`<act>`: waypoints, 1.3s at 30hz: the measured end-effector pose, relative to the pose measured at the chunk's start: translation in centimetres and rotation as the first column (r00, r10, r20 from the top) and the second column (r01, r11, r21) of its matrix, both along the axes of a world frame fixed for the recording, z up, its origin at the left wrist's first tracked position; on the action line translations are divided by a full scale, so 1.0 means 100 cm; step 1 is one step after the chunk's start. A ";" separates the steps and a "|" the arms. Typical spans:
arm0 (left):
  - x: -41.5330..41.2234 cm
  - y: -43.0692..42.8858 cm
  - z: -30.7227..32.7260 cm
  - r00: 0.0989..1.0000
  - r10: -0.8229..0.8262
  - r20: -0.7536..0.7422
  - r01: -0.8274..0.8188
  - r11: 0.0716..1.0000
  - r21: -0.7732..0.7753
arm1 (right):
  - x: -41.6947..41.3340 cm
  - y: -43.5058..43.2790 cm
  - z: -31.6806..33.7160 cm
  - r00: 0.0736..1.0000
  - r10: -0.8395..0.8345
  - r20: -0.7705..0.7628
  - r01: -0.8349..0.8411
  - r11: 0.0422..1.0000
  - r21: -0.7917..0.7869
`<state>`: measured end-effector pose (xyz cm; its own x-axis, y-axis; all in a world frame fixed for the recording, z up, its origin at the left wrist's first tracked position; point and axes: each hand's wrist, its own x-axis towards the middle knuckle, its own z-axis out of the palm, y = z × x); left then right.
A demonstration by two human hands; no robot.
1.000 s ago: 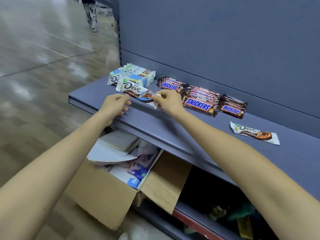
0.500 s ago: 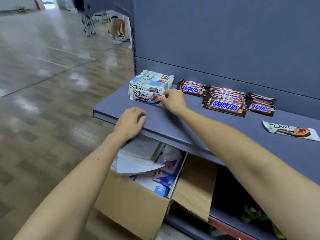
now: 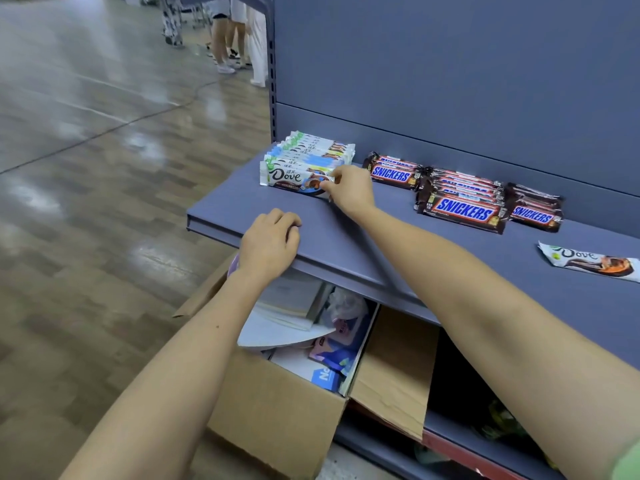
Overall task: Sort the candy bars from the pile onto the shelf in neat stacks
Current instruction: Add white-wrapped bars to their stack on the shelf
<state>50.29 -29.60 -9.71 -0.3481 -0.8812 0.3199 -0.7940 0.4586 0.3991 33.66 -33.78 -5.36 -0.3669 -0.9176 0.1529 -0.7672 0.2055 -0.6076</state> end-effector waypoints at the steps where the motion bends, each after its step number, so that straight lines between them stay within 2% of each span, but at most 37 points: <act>1: 0.000 0.000 0.000 1.000 0.000 0.007 0.000 1.000 0.003 | -0.001 -0.001 0.000 1.000 -0.013 -0.001 0.013 1.000 -0.002; 12: -0.001 0.000 -0.001 0.999 0.002 0.039 -0.001 0.999 -0.034 | 0.000 -0.006 -0.003 0.999 -0.040 0.035 0.042 0.999 -0.033; 19: -0.007 -0.010 0.019 0.990 0.003 0.141 -0.009 0.999 0.041 | -0.012 0.003 0.006 0.991 0.081 0.103 -0.083 0.996 0.022; 22: -0.021 -0.016 0.036 0.994 0.024 0.103 -0.030 0.998 0.049 | -0.029 0.024 0.014 0.981 0.155 0.115 -0.162 0.986 0.050; 25: -0.053 -0.015 0.044 0.997 -0.056 0.048 0.054 0.998 0.037 | -0.057 0.051 0.017 0.973 0.166 0.159 -0.174 0.984 0.038; 30: -0.143 0.007 0.041 0.966 -0.254 -0.055 0.258 0.963 0.075 | -0.122 0.115 0.022 0.995 0.100 0.009 -0.100 0.993 0.062; 33: -0.196 0.035 0.037 0.925 -0.359 -0.126 0.374 0.919 0.122 | -0.165 0.163 0.025 0.997 0.024 -0.069 -0.019 0.998 0.065; 36: -0.244 0.063 0.038 0.876 -0.464 -0.131 0.480 0.867 0.134 | -0.213 0.208 0.026 0.985 -0.107 -0.134 0.116 0.991 0.062; 39: -0.284 0.079 0.036 0.824 -0.549 -0.139 0.565 0.811 0.150 | -0.253 0.245 0.026 0.959 -0.261 -0.108 0.267 0.963 0.040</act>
